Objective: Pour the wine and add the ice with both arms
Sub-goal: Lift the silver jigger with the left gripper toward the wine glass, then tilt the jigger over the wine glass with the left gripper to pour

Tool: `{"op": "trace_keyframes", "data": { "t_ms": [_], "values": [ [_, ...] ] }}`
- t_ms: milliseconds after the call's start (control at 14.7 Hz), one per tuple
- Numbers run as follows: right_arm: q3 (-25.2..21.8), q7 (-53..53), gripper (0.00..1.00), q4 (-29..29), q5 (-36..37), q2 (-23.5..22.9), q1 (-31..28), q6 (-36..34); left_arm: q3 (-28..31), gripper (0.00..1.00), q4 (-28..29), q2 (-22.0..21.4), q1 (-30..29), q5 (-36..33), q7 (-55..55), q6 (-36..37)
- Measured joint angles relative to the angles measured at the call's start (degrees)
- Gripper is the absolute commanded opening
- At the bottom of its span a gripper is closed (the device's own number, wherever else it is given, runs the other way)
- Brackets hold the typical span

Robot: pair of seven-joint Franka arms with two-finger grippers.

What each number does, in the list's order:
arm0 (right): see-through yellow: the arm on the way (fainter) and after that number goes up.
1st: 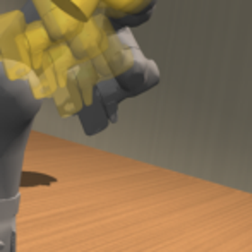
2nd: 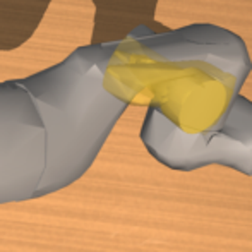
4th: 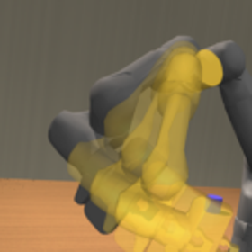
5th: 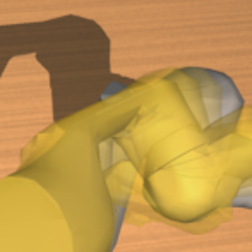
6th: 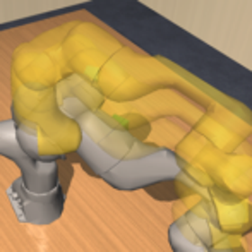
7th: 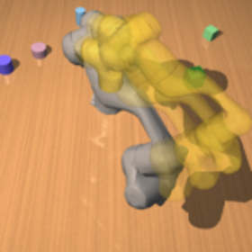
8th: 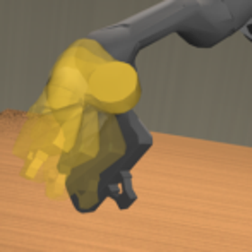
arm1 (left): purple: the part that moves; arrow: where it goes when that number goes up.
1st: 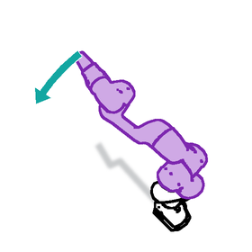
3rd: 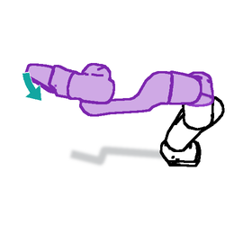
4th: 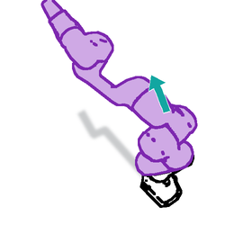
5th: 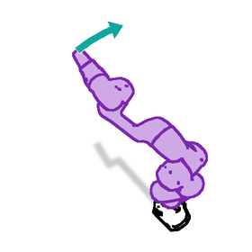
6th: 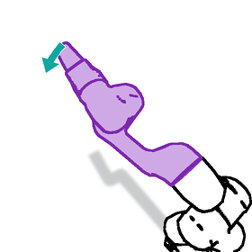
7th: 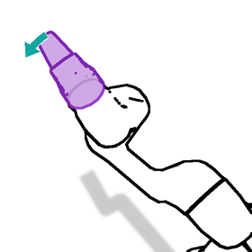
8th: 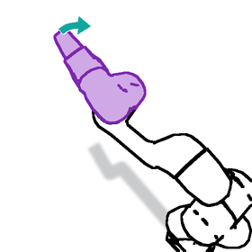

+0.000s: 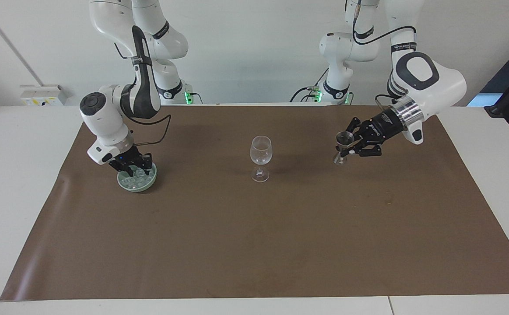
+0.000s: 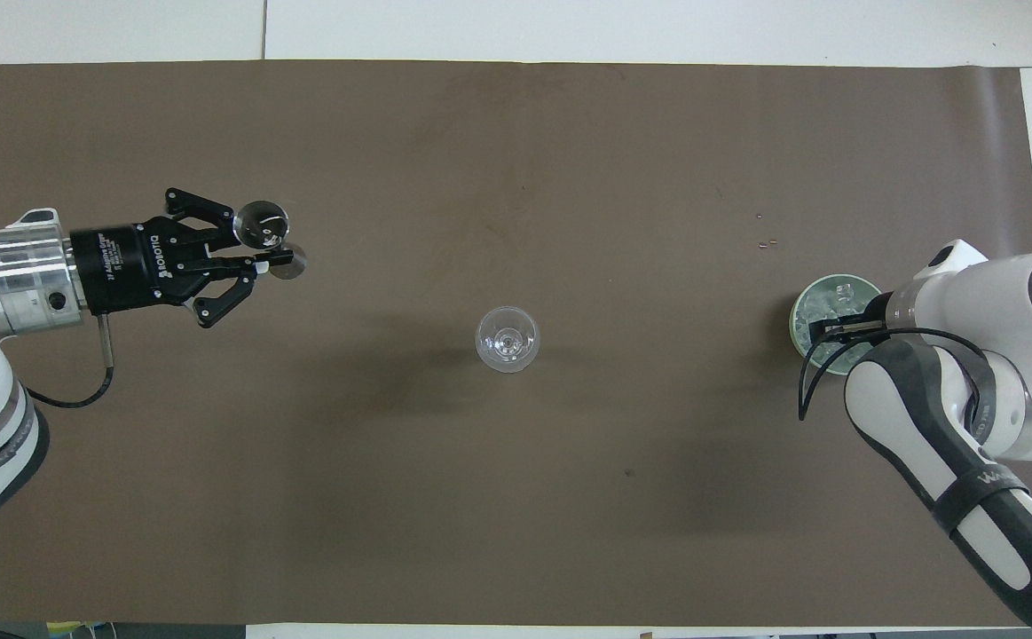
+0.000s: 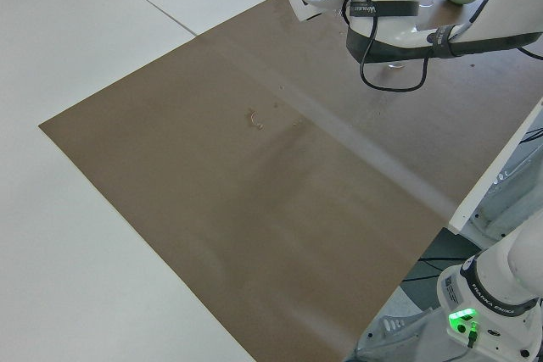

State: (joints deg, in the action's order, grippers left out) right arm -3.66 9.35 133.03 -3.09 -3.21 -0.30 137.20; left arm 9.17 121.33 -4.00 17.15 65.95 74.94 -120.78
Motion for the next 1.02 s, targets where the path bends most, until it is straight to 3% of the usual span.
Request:
{"op": "trace_keyframes", "data": {
  "t_ms": [341, 1022],
  "values": [
    [0.0, 0.02, 0.3, 0.06, 0.0, -0.3, 0.0, 0.02, -9.03, 0.0, -0.6, -0.01, 2.15, -8.2, 6.78, -6.03],
    [0.0, 0.09, 0.17, 0.06, 0.0, -0.3, 0.0, 0.04, -15.43, 0.0, -0.58, 0.28, 5.22, -30.15, 18.8, -13.25]
  ]
}}
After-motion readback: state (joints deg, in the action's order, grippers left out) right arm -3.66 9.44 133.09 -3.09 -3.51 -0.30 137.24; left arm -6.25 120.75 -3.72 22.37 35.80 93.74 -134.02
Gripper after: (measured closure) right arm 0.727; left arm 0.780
